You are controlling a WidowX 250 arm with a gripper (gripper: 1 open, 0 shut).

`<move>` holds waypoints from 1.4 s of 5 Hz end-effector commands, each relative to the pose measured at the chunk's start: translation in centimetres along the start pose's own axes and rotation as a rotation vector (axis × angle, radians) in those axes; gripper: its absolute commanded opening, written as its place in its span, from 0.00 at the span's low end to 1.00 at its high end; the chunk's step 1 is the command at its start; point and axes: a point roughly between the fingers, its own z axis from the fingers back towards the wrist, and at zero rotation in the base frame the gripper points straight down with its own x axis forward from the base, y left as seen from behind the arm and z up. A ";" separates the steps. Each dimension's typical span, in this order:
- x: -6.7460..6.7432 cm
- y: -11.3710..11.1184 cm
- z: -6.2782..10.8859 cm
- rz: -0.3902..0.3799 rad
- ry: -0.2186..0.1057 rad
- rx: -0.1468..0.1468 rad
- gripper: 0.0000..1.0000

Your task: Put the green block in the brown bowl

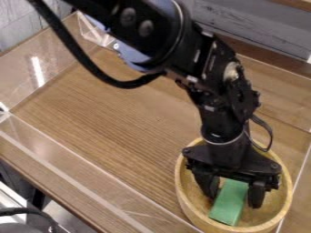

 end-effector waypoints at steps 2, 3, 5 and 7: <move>1.4 -0.5 0.9 0.007 -0.029 -0.016 0.00; 1.2 -0.5 1.1 0.009 -0.015 -0.011 0.00; 0.9 -0.5 1.2 0.013 0.014 -0.002 0.00; 0.6 -0.4 1.2 0.017 0.037 0.004 0.00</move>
